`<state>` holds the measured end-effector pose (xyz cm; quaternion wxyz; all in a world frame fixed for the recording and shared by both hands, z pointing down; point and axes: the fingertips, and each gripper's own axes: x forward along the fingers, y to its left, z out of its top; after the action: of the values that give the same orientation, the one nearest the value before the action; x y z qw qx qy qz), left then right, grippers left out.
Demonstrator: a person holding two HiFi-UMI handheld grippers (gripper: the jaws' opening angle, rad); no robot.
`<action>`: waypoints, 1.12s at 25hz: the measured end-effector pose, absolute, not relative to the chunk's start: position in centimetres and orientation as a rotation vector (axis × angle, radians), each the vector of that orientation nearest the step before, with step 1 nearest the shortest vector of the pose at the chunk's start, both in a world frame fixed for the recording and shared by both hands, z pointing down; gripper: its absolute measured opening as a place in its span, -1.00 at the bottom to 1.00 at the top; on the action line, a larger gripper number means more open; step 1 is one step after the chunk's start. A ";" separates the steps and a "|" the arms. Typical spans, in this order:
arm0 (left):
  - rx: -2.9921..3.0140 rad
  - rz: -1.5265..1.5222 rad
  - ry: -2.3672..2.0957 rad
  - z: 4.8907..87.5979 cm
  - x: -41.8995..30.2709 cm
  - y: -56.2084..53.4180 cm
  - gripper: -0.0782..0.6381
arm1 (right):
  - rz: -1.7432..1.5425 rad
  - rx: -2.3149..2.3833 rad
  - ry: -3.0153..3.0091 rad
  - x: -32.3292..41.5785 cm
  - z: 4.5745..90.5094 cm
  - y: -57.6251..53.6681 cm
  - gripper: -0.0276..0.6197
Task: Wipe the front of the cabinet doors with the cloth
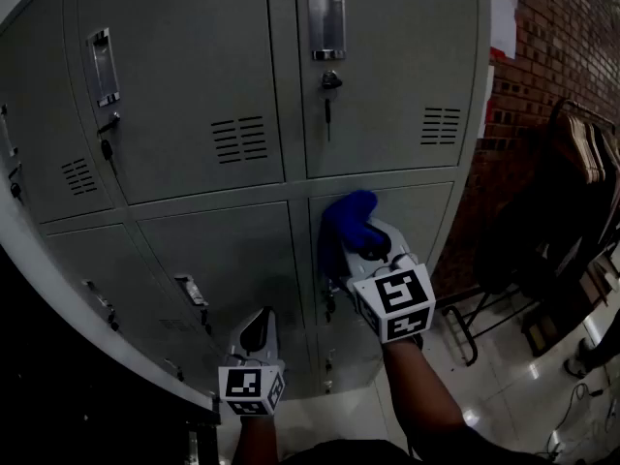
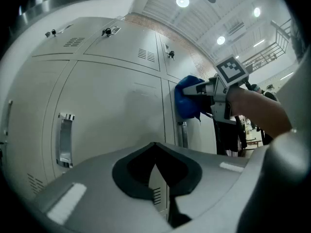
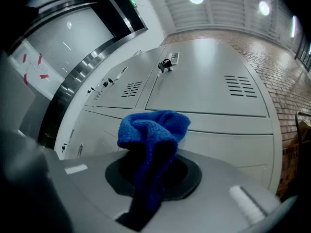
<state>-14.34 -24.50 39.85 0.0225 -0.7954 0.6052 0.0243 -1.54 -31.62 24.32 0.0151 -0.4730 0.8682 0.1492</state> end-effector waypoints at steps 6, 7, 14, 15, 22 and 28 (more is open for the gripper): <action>-2.475 0.073 1.855 39.9 -13.5 -24.8 -0.74 | 0.468 -1.497 2.698 0.7 24.3 -32.2 -0.75; -2.475 0.071 1.855 40.0 -13.4 -24.9 -0.74 | 0.465 -1.499 2.696 1.1 24.4 -32.4 -0.75; -2.483 0.065 1.846 40.0 -12.5 -25.3 -0.74 | 0.464 -1.528 2.699 4.0 24.1 -32.9 -0.75; -2.488 0.061 1.835 40.0 -12.2 -25.3 -0.74 | 0.463 -1.543 2.694 4.7 24.0 -33.1 -0.75; -2.492 0.065 1.823 39.8 -11.5 -25.6 -0.74 | 0.449 -1.636 2.654 9.0 23.9 -34.0 -0.75; -2.498 0.074 1.817 39.8 -10.9 -25.7 -0.74 | 0.444 -1.710 2.628 12.2 23.9 -34.7 -0.75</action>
<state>-10.87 -25.71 39.76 0.0257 -0.8081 0.5879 0.0239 12.16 -34.67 23.90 -0.0126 -0.5401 0.8298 0.1401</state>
